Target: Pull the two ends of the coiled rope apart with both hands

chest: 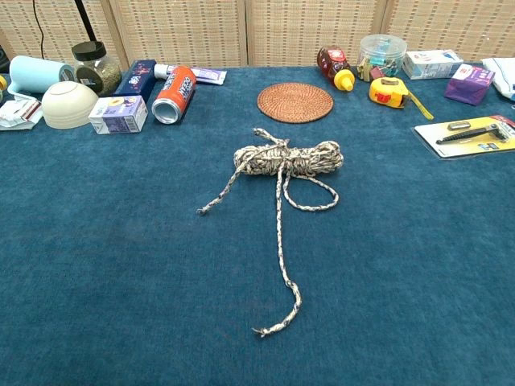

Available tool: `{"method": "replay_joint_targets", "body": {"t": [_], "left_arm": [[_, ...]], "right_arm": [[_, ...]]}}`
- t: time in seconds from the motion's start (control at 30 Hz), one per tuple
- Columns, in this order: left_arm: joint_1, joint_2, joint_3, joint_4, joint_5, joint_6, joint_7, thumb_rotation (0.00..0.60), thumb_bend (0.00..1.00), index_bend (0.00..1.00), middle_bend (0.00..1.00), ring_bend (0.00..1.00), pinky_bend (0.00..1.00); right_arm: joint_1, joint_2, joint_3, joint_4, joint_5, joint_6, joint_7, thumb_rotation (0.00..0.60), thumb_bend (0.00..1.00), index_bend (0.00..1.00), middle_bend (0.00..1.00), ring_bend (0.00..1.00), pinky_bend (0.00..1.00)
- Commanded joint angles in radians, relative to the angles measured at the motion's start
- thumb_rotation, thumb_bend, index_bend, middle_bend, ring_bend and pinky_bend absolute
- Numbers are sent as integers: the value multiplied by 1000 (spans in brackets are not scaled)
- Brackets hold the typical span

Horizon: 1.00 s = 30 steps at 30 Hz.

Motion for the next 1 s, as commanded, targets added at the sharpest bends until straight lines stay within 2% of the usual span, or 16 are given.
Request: {"method": "replay_joint_targets", "body": {"t": [0.03, 0.3, 0.57, 0.8, 1.0], "left_arm": [[-1, -1, -1, -1, 0, -2, 4, 600, 296, 164, 81, 54, 0], [-7, 8, -11, -3, -11, -6, 5, 600, 296, 164, 81, 54, 0], [-21, 40, -34, -17, -6, -2, -12, 600, 296, 164, 81, 54, 0], [-37, 64, -42, -36, 14, -8, -7, 600, 296, 164, 81, 54, 0], [-47, 87, -53, -46, 19, -9, -13, 600, 296, 164, 81, 54, 0]], "right_arm": [[1, -2, 1, 1, 2, -4, 1, 600, 376, 167, 44, 0, 0], [7, -10, 6, 15, -3, -17, 21, 600, 375, 175, 51, 0, 0], [37, -17, 11, 28, -57, -36, 67, 600, 375, 238, 86, 0, 0], [130, -24, 1, 26, -177, -127, 194, 600, 375, 294, 99, 0, 0], [233, -43, 5, 30, -247, -231, 228, 600, 372, 339, 103, 0, 0]]}}
